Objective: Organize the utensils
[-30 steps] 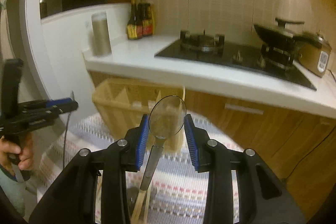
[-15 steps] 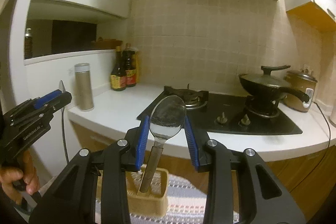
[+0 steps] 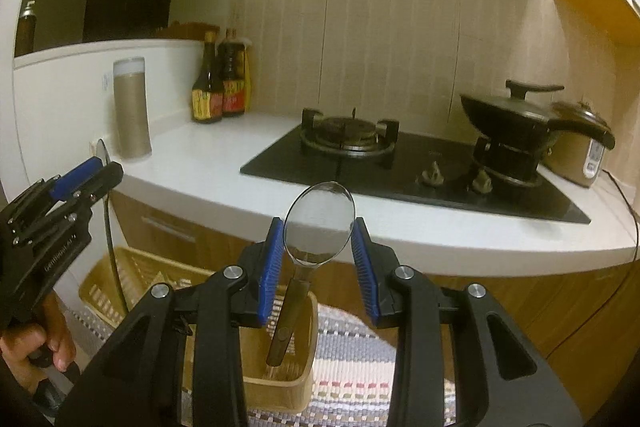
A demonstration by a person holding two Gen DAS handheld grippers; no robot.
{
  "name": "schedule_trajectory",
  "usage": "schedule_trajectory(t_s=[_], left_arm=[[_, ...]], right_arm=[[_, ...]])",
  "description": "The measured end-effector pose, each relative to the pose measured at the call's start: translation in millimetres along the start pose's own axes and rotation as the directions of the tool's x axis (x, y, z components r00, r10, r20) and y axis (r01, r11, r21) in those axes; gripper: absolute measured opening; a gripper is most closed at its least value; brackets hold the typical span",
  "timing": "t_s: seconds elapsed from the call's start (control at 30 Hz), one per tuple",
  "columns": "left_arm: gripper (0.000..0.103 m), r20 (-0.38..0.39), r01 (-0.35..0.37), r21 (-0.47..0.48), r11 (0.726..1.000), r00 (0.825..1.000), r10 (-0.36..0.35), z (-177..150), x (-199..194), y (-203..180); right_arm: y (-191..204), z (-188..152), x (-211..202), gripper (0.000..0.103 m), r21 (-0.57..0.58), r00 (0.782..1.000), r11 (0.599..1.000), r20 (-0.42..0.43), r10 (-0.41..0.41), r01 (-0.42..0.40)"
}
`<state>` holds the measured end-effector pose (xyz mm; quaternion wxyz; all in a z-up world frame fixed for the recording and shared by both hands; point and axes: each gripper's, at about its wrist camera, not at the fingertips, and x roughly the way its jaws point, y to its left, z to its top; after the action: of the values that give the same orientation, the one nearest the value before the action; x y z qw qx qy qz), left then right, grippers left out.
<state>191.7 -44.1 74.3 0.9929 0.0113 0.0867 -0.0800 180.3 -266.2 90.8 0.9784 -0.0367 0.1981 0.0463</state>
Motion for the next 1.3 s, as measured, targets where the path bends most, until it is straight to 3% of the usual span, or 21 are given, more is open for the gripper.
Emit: schedule_trajectory(t_s=[0.23,0.3,0.33,0.4,0.5,0.8,0.97,1.07,1.2,1.3], left_arm=[[0.034,-0.057,0.046,-0.020,0.999,0.997,-0.047,-9.5,-2.4,3.7],[0.042,-0.068,0.063,-0.028,0.998,0.996,-0.064,-10.0,-6.3,5.3],[0.047,-0.072,0.071,-0.032,0.997,0.995,-0.073,-9.7,-9.9,6.2],[0.049,-0.085,0.086,-0.035,0.996,0.992,-0.089,-9.2,-15.9,7.1],[0.049,-0.104,0.108,-0.050,0.993,0.988,-0.113,-7.5,-24.9,8.9],[0.049,-0.175,0.188,-0.098,0.977,0.963,-0.203,2.4,-67.7,11.8],[0.049,-0.258,0.207,-0.103,0.973,0.939,-0.227,0.4,-91.5,9.4],[0.049,-0.345,0.208,-0.102,0.973,0.910,-0.231,-9.1,-100.5,9.2],[0.049,-0.489,0.206,-0.144,0.968,0.836,-0.250,-34.8,-106.9,15.3],[0.049,-0.609,0.213,-0.207,0.955,0.736,-0.296,-67.4,-111.8,21.8]], right_arm=[[-0.9,-12.8,2.1,0.032,0.024,0.997,0.999,-0.064,0.036,-0.034],[-3.1,-15.0,-1.6,0.033,0.041,0.995,0.998,-0.080,0.057,-0.054],[-4.3,-16.1,-3.8,0.034,0.047,0.994,0.997,-0.089,0.066,-0.062],[-6.9,-18.0,-8.4,0.047,0.063,0.989,0.994,-0.109,0.098,-0.091],[-11.2,-19.9,-17.2,0.047,0.091,0.982,0.988,-0.130,0.135,-0.124],[-21.1,-26.2,-53.3,0.047,0.148,0.959,0.974,-0.200,0.201,-0.174],[-17.2,-32.3,-69.2,0.047,0.151,0.938,0.971,-0.267,0.221,-0.185],[-13.1,-40.8,-75.2,0.047,0.152,0.916,0.971,-0.330,0.227,-0.185],[-6.5,-59.2,-80.0,0.047,0.165,0.876,0.963,-0.405,0.262,-0.212],[-4.4,-77.0,-77.9,0.047,0.195,0.835,0.956,-0.469,0.287,-0.219]])
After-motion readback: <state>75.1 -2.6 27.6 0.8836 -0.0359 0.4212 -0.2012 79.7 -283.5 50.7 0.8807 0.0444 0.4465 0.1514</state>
